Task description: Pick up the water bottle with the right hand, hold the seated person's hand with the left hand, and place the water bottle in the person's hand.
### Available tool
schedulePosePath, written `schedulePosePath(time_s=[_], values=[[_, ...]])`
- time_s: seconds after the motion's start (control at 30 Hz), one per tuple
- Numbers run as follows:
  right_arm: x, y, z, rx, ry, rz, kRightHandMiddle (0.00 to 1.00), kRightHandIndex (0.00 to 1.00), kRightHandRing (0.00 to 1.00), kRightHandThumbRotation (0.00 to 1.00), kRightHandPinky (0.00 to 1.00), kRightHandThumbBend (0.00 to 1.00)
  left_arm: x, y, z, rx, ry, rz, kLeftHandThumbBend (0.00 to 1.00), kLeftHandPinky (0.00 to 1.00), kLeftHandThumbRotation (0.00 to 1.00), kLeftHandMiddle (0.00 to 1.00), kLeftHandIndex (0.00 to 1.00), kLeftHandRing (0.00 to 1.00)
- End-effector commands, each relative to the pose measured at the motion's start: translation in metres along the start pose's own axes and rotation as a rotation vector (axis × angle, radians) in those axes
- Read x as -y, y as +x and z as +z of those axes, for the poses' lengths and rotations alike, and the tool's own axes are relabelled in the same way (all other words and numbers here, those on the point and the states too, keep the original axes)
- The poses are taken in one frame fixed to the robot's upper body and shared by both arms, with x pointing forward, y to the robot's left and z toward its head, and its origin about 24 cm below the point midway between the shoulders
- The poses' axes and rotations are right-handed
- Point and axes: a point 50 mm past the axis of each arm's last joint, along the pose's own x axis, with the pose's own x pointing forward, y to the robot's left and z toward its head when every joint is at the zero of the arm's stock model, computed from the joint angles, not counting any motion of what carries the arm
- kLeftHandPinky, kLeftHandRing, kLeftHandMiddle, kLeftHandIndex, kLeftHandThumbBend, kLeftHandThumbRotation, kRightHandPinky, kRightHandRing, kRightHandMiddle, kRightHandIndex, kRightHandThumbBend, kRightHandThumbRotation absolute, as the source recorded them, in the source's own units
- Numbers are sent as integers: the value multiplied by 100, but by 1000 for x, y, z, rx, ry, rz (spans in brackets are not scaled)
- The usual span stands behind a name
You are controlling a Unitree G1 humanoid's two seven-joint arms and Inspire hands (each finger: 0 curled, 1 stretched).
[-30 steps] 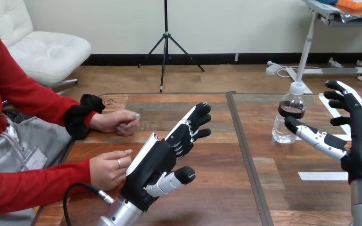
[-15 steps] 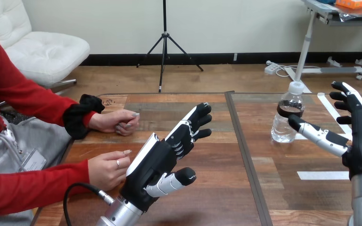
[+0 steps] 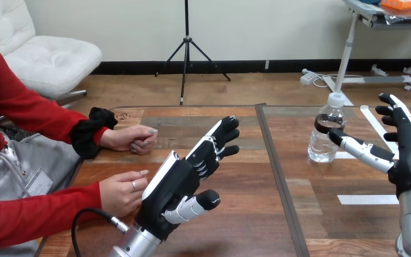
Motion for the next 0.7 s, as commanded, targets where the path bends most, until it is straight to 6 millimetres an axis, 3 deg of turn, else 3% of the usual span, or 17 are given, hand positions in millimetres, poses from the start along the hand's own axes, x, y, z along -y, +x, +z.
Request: schedulePosePath(time_s=[0.0,0.67], values=[[9,24,19,51,-2,-18,87,91,85,51,74,100,-8,21,9,71,26,-8,100,90,80,98,97,96],[-1,48,8,-55,-17,68,88,92,82,55,70,100,-5,23,10,78,25,-13,100,89,79,98,96,96]])
